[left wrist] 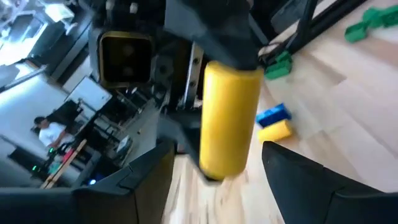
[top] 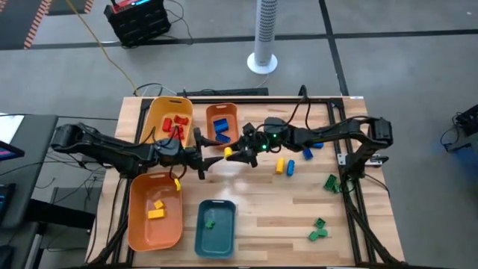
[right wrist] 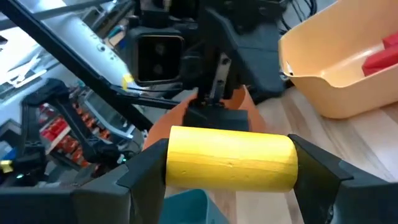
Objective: Sort blocks
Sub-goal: Put the yellow wooden block into the bottom orange bin
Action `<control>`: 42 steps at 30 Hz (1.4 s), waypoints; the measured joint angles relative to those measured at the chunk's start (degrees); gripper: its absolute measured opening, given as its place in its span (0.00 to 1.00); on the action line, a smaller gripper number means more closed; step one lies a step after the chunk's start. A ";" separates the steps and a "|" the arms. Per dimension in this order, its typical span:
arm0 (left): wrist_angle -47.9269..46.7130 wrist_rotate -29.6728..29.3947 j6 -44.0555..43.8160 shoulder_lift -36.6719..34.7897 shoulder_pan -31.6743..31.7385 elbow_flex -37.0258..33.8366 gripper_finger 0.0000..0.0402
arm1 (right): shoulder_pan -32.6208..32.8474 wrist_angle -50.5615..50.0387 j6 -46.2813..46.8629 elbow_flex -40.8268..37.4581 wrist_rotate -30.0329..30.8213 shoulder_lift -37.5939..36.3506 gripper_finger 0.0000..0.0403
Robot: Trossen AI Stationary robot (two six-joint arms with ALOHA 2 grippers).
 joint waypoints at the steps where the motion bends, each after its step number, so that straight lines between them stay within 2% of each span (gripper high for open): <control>1: 0.89 0.62 -0.02 0.47 -0.28 0.00 0.60 | 0.27 -0.13 -0.01 0.00 0.70 0.04 0.70; 6: 4.82 0.74 -0.22 2.88 -1.16 0.45 0.60 | 1.21 1.41 0.42 0.00 3.16 0.04 0.70; 13: 4.97 0.49 0.81 8.29 -1.82 5.57 0.59 | 2.87 1.72 0.78 0.00 7.59 0.05 0.70; 16: 5.02 0.07 0.14 10.47 -1.96 7.52 0.53 | 3.34 1.50 1.37 0.00 8.35 0.04 0.70; 20: 5.33 -2.97 -0.23 12.11 -2.68 8.39 0.30 | 4.08 1.58 1.53 0.00 8.41 0.06 0.74; 21: 5.44 -3.23 -0.19 12.26 -2.85 8.44 0.27 | 4.17 1.50 1.82 0.00 8.52 0.05 0.75; 28: 4.13 -4.72 -2.24 10.96 -5.47 8.44 0.27 | 4.06 0.24 1.18 0.00 6.20 -0.78 0.88; 31: -2.31 -5.72 -4.26 7.56 -7.11 8.44 0.27 | 3.09 -6.14 -1.70 0.00 4.01 -4.06 0.91; 36: -20.24 -5.56 -12.62 -1.96 -9.31 8.44 0.27 | 2.25 -21.87 -9.14 0.06 5.82 -9.88 0.91; 42: -53.71 1.83 -36.67 -13.60 -13.36 11.11 0.27 | 5.27 -35.07 -12.12 0.04 16.27 -10.28 0.91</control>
